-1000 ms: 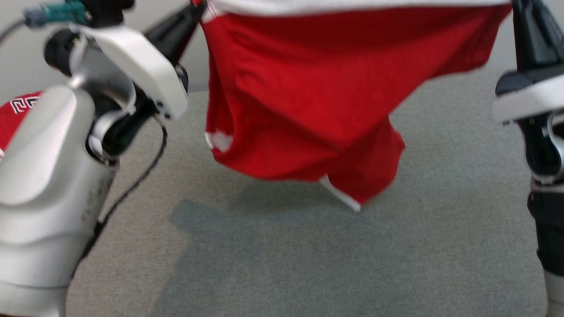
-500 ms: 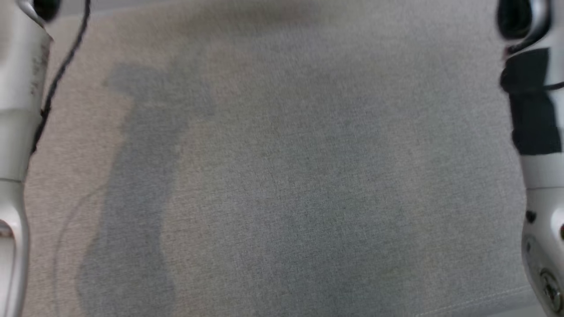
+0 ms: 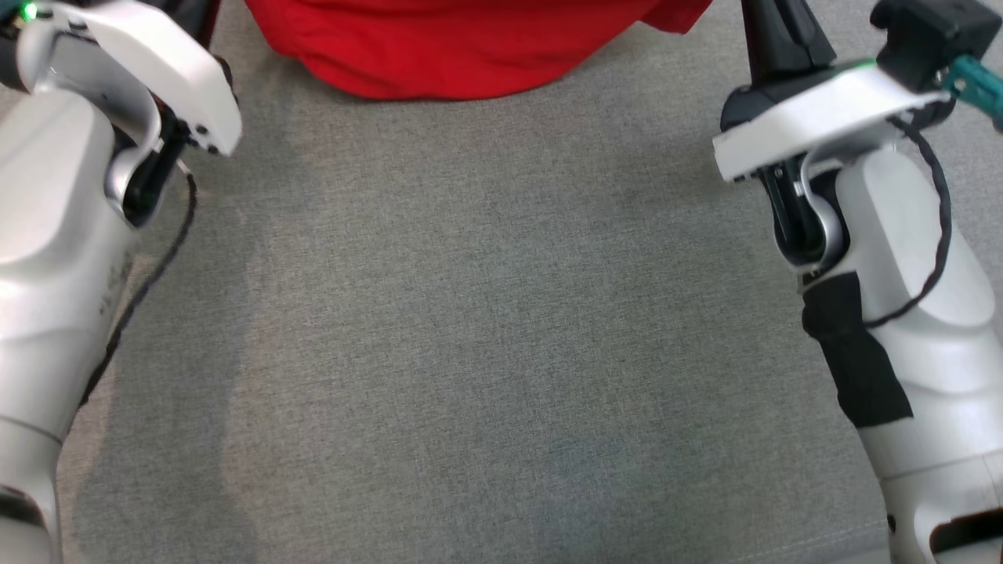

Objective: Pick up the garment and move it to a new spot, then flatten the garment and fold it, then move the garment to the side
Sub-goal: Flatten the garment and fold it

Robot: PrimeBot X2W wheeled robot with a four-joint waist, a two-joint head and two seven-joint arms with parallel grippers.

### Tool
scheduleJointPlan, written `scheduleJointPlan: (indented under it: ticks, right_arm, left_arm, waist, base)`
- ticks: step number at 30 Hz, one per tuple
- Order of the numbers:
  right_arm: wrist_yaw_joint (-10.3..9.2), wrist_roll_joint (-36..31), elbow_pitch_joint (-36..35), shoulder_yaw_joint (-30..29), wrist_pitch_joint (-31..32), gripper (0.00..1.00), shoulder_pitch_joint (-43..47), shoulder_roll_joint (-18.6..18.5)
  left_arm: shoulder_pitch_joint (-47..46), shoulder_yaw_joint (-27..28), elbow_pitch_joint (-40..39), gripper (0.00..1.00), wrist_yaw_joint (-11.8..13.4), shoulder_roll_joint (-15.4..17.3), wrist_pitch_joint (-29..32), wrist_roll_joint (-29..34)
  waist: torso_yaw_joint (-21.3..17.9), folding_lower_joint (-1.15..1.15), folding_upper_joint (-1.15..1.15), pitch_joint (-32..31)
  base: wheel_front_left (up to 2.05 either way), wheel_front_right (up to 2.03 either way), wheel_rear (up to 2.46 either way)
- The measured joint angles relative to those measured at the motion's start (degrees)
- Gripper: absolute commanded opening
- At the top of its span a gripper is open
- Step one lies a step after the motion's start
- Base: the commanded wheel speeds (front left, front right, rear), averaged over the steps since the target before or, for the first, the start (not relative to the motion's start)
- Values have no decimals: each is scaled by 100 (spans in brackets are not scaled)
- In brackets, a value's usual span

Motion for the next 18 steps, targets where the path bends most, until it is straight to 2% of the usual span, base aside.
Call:
scheduleJointPlan:
  ticks: [8, 13, 18]
  right_arm:
    - [0, -55, -959, -372, -1, 0, 1018, -2]
    - [1, -248, -1481, -641, 0, 0, 1947, 3]
    - [1, -358, -1929, -959, 0, 0, 2992, 7]
  left_arm:
    - [760, -489, -861, 0, 0, 322, -532, -731]
    - [1513, -580, -1194, 0, 7, 459, -792, -851]
    - [2535, -672, -1686, 0, 286, 432, -958, -762]
  waist:
    - [57, 0, 0, -264]
    - [107, 0, 0, -547]
    - [179, 0, 0, -932]
  base:
    - [0, 0, 0]
    - [0, 0, 0]
    - [0, 0, 0]
